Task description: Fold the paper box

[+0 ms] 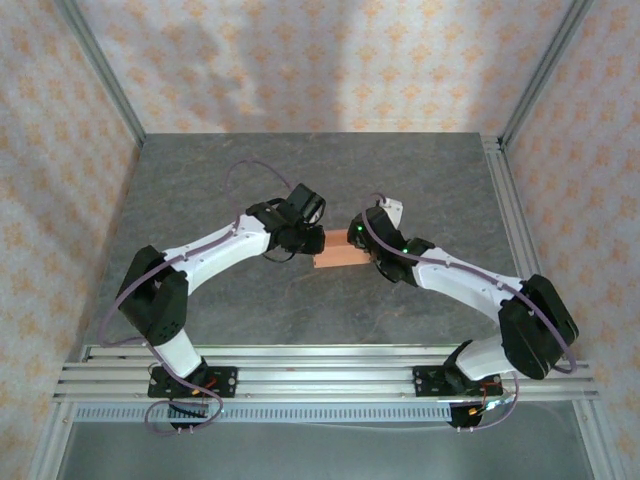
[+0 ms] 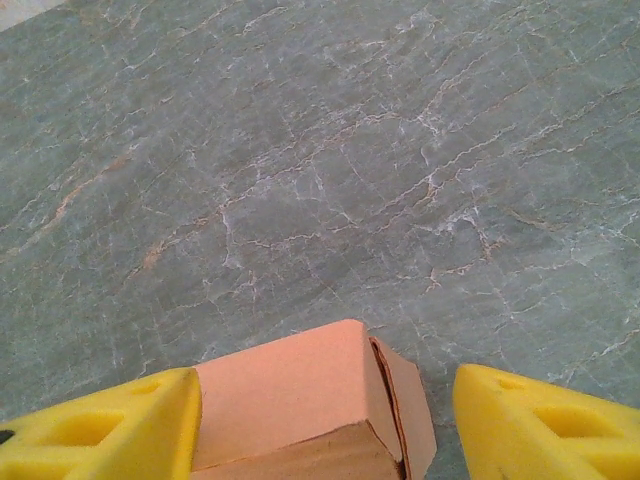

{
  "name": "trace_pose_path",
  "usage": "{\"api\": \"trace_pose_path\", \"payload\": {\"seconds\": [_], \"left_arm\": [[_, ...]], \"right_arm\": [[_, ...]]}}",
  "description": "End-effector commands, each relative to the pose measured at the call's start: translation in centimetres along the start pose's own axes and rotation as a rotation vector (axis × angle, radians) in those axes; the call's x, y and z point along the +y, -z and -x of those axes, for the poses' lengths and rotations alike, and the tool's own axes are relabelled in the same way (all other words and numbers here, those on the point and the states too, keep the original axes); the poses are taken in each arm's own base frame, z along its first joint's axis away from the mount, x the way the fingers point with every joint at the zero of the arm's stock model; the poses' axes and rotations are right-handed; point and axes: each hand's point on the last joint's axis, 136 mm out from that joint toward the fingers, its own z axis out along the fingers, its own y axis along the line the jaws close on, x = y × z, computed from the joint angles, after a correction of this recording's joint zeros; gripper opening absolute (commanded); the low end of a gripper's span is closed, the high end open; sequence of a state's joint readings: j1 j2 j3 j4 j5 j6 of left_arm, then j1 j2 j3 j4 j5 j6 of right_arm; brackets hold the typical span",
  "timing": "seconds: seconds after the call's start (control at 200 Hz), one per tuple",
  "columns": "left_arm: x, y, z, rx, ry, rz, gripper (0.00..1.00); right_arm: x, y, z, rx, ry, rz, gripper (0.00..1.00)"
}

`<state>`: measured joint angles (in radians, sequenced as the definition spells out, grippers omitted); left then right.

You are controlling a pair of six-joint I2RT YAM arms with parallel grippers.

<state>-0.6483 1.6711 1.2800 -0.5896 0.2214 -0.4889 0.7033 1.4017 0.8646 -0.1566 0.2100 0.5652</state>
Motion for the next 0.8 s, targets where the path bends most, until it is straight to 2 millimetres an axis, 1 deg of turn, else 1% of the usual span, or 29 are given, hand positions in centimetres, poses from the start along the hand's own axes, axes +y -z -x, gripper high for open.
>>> {"api": "trace_pose_path", "payload": {"seconds": [0.0, 0.065, 0.12, 0.15, 0.175, 0.225, 0.24, 0.255, 0.345, 0.43, 0.46, 0.556, 0.626, 0.796], "left_arm": [[-1.0, 1.6, -1.2, 0.035, -0.024, -0.049, 0.25], [-1.5, 2.2, -1.0, 0.029, -0.024, -0.079, 0.28], [-2.0, 2.7, -1.0, 0.031, -0.024, -0.110, 0.31], [-2.2, 2.9, -0.9, 0.028, -0.024, -0.121, 0.35], [-2.4, 3.2, -0.9, 0.027, -0.029, -0.133, 0.43], [-2.7, 3.7, -0.8, 0.027, -0.036, -0.158, 0.45], [-2.7, 3.9, -0.8, 0.024, -0.036, -0.165, 0.49], [-2.8, 4.0, -0.7, 0.020, -0.033, -0.171, 0.51], [-2.4, 4.7, 0.2, -0.017, 0.016, -0.196, 0.67], [-1.3, 5.0, 0.9, -0.046, 0.065, -0.163, 0.78], [-0.7, 4.9, 1.2, -0.059, 0.072, -0.135, 0.79], [0.8, 4.2, 1.6, -0.067, 0.141, -0.070, 0.79], [1.6, 3.2, 1.5, -0.051, 0.166, -0.035, 0.71], [2.4, 1.2, 0.7, -0.012, 0.169, 0.004, 0.54]], "right_arm": [[-1.3, -0.9, -1.7, 0.040, 0.006, -0.040, 0.66], [-1.4, -1.0, -1.9, 0.044, 0.010, -0.041, 0.66], [-1.5, -1.1, -2.1, 0.046, 0.012, -0.041, 0.66], [-1.5, -1.2, -2.3, 0.049, 0.012, -0.041, 0.66], [-1.5, -1.3, -2.3, 0.050, 0.013, -0.040, 0.66], [-1.5, -1.4, -2.5, 0.056, 0.016, -0.038, 0.66], [-1.5, -1.4, -2.5, 0.057, 0.015, -0.038, 0.65], [-1.5, -1.4, -2.5, 0.058, 0.015, -0.039, 0.65], [-1.8, -1.5, -2.8, 0.060, 0.016, -0.044, 0.65], [-2.1, -1.4, -3.0, 0.060, 0.021, -0.049, 0.65], [-2.2, -1.3, -3.0, 0.059, 0.022, -0.048, 0.65], [-2.5, -1.2, -3.3, 0.060, 0.027, -0.045, 0.65], [-2.5, -1.2, -3.4, 0.061, 0.030, -0.036, 0.64], [-2.6, -1.0, -3.7, 0.065, 0.025, -0.022, 0.63]]}}
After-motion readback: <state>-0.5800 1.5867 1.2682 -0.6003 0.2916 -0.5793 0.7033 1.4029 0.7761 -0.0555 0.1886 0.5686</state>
